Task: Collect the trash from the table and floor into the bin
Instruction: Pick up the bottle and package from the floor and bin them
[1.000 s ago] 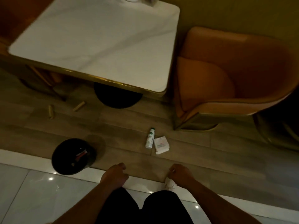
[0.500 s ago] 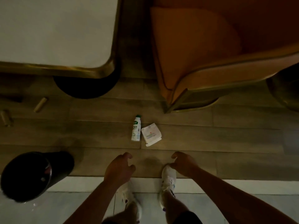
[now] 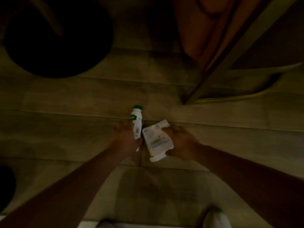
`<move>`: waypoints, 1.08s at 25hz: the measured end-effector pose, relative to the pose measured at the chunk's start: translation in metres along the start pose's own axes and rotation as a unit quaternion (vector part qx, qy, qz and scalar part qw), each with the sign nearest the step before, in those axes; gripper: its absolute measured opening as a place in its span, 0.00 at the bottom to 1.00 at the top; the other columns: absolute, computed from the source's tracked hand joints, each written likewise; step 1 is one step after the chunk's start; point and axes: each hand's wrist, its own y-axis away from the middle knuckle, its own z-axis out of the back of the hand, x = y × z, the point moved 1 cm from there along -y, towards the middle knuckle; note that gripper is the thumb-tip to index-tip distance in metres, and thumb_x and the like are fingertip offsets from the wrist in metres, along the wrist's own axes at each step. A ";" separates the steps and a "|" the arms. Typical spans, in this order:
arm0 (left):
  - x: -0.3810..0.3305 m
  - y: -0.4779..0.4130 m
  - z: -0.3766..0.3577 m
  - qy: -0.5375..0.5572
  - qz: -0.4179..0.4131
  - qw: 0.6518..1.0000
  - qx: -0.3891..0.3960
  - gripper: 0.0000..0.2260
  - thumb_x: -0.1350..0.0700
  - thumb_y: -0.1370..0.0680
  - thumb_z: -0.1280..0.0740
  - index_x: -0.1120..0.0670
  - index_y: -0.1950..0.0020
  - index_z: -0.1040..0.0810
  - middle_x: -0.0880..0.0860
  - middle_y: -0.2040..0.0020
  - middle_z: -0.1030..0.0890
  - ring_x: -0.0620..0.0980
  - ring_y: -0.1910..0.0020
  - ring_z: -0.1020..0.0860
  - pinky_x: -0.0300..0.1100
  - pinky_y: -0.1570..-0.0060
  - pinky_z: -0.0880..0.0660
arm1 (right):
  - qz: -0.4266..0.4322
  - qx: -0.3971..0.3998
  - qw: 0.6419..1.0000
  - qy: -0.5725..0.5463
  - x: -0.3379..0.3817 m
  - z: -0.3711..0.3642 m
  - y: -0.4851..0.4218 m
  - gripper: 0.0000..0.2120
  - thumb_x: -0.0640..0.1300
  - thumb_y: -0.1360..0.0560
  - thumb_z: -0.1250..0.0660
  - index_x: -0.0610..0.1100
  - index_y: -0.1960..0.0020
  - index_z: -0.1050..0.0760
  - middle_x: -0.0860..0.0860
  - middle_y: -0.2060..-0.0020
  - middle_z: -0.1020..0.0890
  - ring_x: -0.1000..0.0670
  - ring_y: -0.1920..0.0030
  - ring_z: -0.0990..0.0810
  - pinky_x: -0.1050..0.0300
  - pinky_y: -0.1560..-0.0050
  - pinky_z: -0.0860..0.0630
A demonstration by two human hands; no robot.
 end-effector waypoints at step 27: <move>0.066 -0.090 -0.016 0.075 -0.106 0.991 -0.013 0.49 0.56 0.32 0.23 0.48 0.21 0.52 0.60 0.30 0.31 0.56 0.35 0.29 0.45 0.45 0.29 | 0.129 -0.098 0.968 0.190 -0.055 -0.043 -0.096 0.58 0.73 0.44 0.29 0.51 0.24 0.49 0.47 0.33 0.36 0.45 0.35 0.35 0.45 0.34 0.33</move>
